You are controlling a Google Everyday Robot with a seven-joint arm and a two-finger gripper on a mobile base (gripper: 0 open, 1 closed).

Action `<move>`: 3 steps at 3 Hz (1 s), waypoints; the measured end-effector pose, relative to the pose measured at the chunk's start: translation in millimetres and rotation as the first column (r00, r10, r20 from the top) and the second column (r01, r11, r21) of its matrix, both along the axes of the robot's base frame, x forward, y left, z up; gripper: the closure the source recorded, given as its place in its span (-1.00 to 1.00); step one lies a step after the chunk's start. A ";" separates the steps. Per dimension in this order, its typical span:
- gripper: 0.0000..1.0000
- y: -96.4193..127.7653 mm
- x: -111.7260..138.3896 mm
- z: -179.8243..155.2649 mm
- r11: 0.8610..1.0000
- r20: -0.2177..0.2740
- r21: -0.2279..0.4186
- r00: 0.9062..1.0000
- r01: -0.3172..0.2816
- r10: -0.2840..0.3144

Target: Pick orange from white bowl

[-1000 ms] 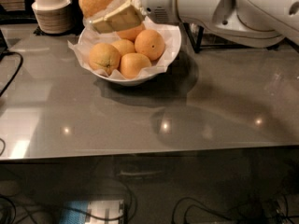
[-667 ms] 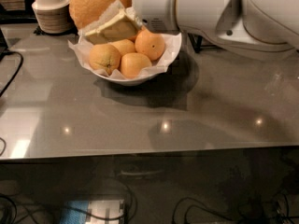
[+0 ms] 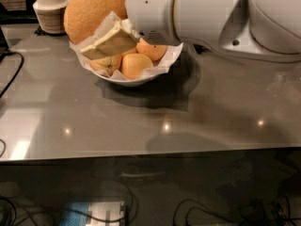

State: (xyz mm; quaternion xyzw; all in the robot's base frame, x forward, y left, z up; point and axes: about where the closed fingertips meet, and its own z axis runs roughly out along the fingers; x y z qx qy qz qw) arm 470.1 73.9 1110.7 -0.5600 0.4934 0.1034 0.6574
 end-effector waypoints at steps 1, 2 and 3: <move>1.00 0.5 -4.1 -3.7 1.000 -0.005 0.012 1.000 0.001 -0.001; 1.00 18.7 -37.2 -12.1 0.999 -0.001 0.028 1.000 -0.021 0.021; 1.00 18.7 -37.2 -12.0 0.999 -0.001 0.028 1.000 -0.021 0.021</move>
Offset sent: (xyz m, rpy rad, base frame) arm -0.0394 0.0024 -0.0370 0.0805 0.0319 0.0214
